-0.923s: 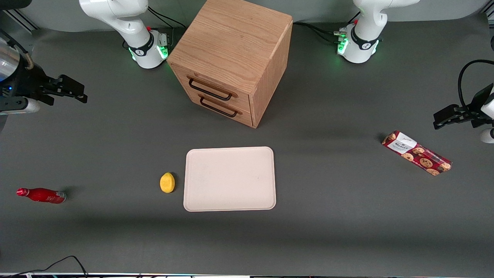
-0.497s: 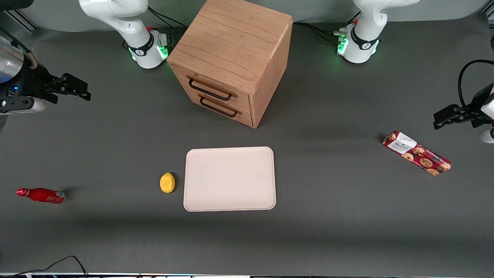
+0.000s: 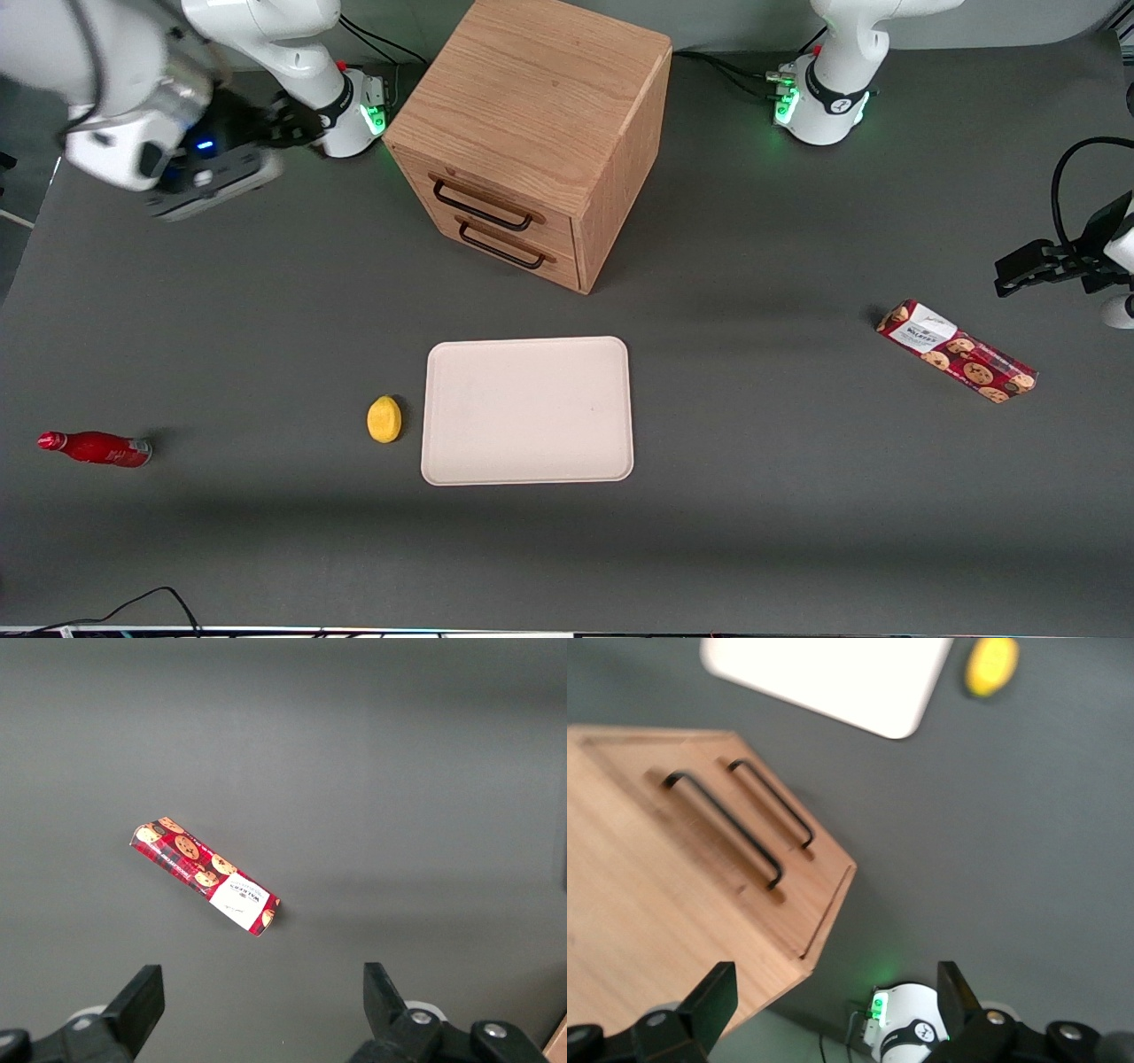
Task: Open upper drawer
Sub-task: 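Move the right gripper toward the upper drawer's black handle of the wooden cabinet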
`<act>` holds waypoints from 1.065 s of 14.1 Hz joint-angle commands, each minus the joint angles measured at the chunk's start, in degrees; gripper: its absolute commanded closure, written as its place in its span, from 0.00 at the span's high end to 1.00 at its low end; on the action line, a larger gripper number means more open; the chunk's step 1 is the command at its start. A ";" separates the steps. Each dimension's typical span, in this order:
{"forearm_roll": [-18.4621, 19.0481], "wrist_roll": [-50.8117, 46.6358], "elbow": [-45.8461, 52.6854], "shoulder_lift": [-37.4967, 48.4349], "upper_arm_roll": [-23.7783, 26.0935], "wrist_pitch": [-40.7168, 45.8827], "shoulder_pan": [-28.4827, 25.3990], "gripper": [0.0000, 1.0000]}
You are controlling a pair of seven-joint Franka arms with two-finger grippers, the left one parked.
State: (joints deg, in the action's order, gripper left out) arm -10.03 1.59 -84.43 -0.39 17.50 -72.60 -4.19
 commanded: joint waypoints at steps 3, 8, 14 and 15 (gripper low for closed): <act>-1.84 10.87 -0.82 -4.96 5.85 -5.60 -0.20 1.00; -1.66 12.47 -9.85 -6.56 11.57 -19.57 -0.29 1.00; -1.57 12.46 -20.85 -6.20 12.90 -29.70 -0.20 1.00; -1.57 13.60 -21.04 -6.73 12.99 -29.62 -0.20 1.00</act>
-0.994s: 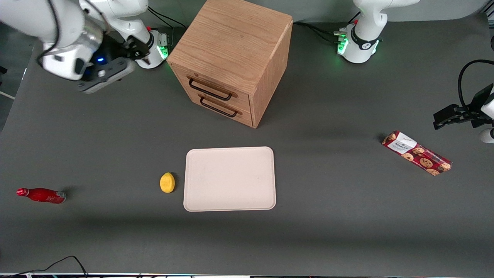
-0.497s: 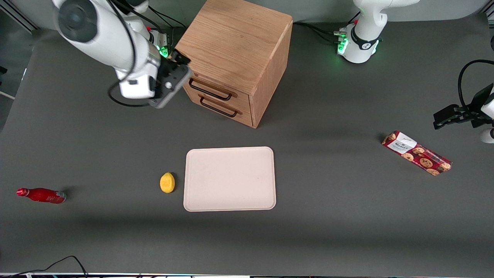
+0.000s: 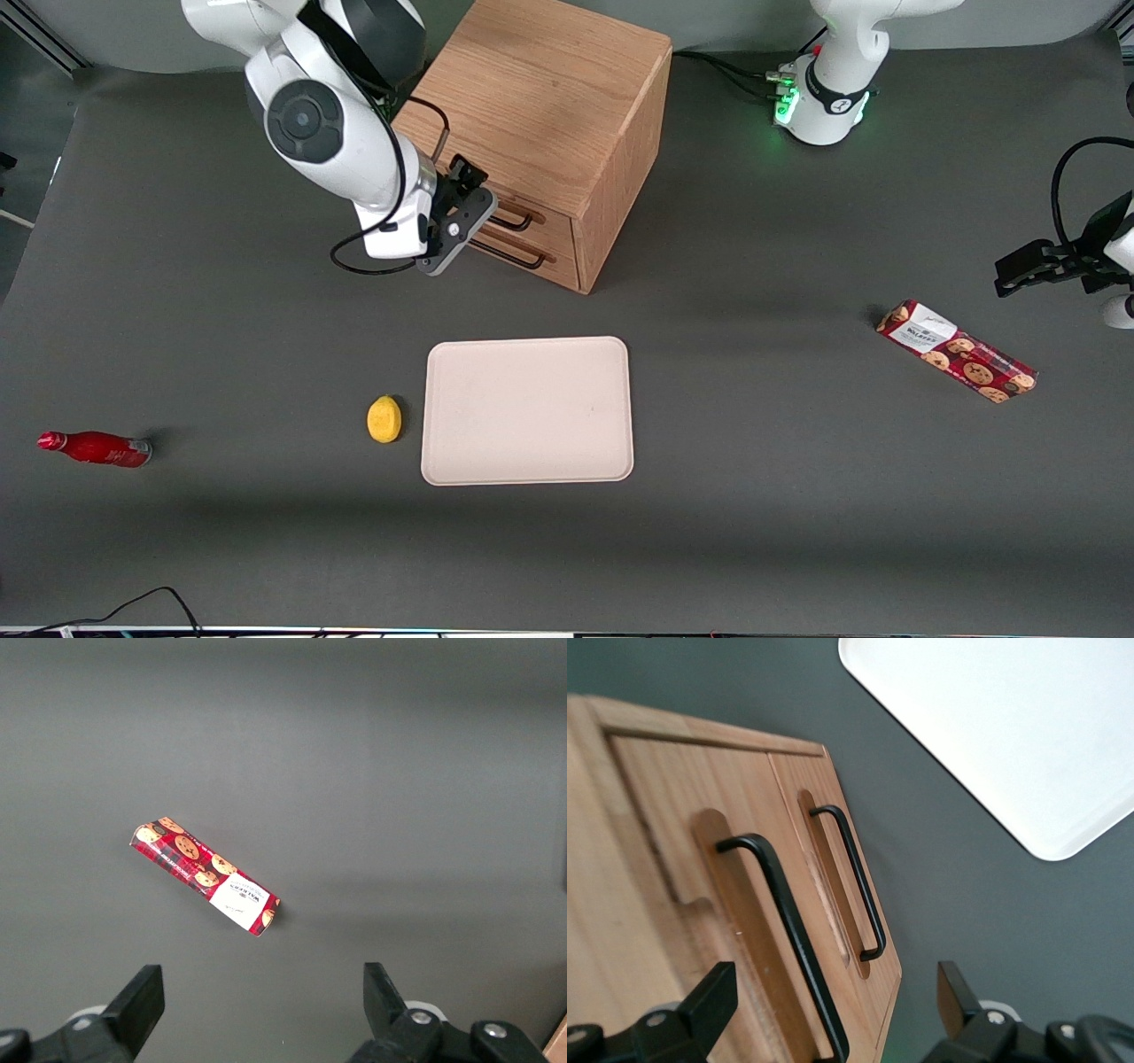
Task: Open upper drawer
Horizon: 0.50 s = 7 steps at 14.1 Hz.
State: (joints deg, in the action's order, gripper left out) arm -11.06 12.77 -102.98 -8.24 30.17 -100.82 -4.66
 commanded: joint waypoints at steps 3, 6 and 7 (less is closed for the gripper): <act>-0.54 4.18 -3.18 0.42 0.41 -1.66 0.35 1.00; -0.80 5.67 -4.06 0.33 0.41 -1.83 0.36 1.00; -1.06 9.08 -4.15 -0.46 0.33 -2.27 0.88 1.00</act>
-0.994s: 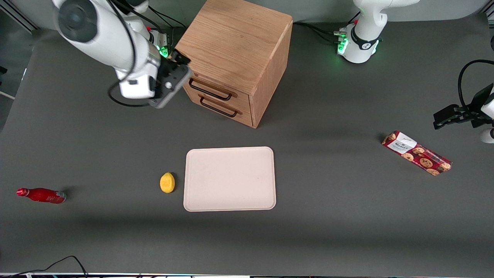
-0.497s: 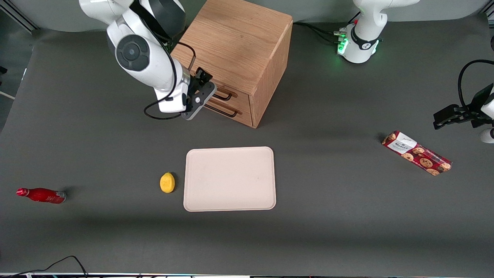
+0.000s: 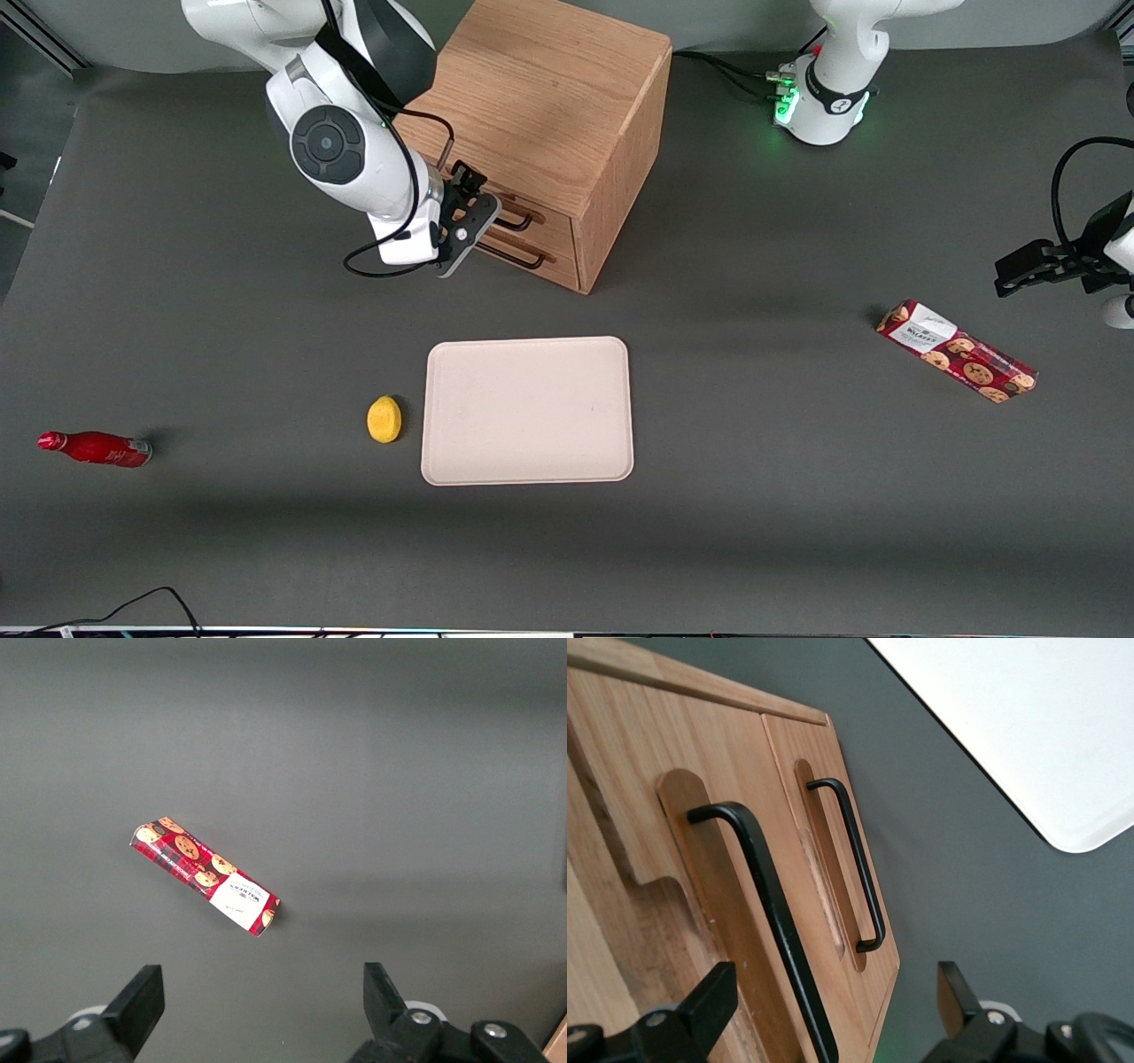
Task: Open upper drawer
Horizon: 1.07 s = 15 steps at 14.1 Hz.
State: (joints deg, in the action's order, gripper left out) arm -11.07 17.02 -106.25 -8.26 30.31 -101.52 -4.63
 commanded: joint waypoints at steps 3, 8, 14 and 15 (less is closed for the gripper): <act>-3.78 9.79 -0.80 -1.75 -0.51 -1.57 1.38 1.00; -5.81 9.61 -0.89 -2.64 -0.69 -1.66 1.38 1.00; -8.88 9.44 -3.08 -2.37 -0.69 -1.66 1.82 1.00; -9.32 9.44 -3.44 -2.20 -0.69 -1.66 1.82 1.00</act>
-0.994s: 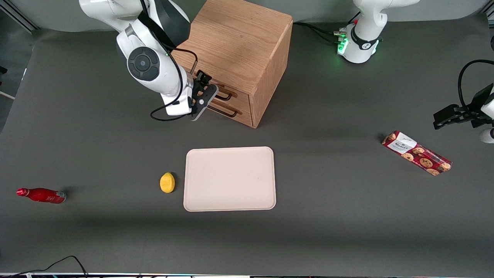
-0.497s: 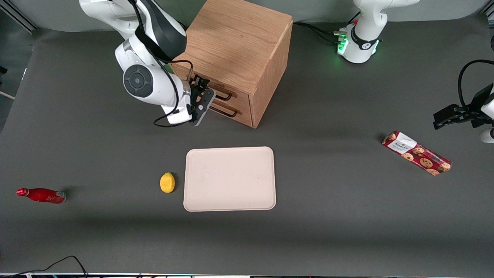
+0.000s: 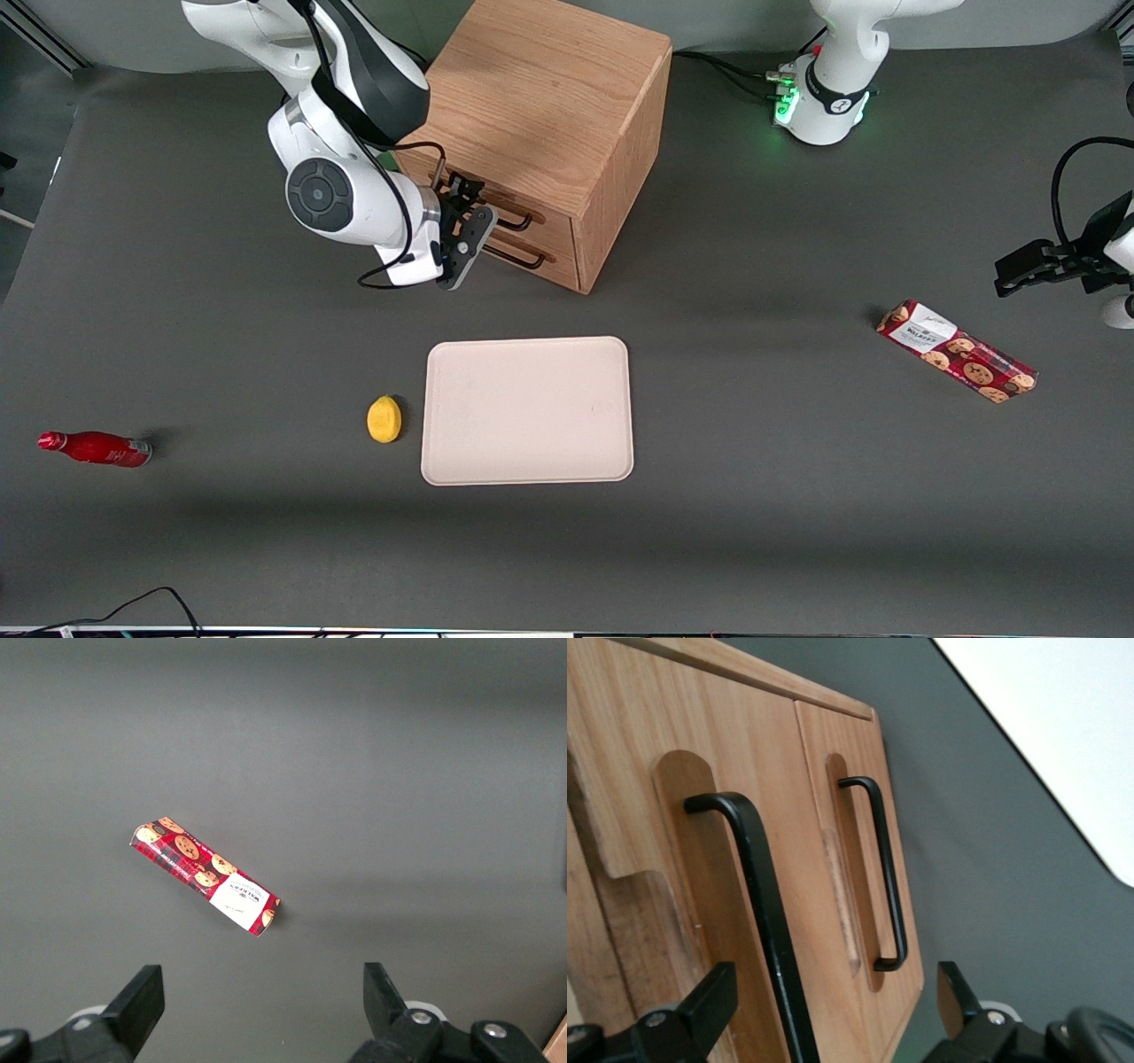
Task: Open upper drawer
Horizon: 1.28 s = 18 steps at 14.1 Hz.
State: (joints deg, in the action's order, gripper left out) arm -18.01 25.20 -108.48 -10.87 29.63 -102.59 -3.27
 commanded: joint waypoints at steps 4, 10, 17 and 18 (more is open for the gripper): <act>-2.47 1.52 -2.62 1.11 -0.10 -1.21 0.72 1.00; -2.47 1.52 -4.29 0.85 -0.10 -4.72 0.81 1.00; -0.45 2.13 -3.67 0.15 -0.62 -6.04 0.99 1.00; 0.60 2.13 -3.58 -0.12 -0.62 -6.22 1.07 1.00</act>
State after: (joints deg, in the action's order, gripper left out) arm -18.52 25.62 -111.87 -10.86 29.42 -107.19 -2.66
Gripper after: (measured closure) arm 0.000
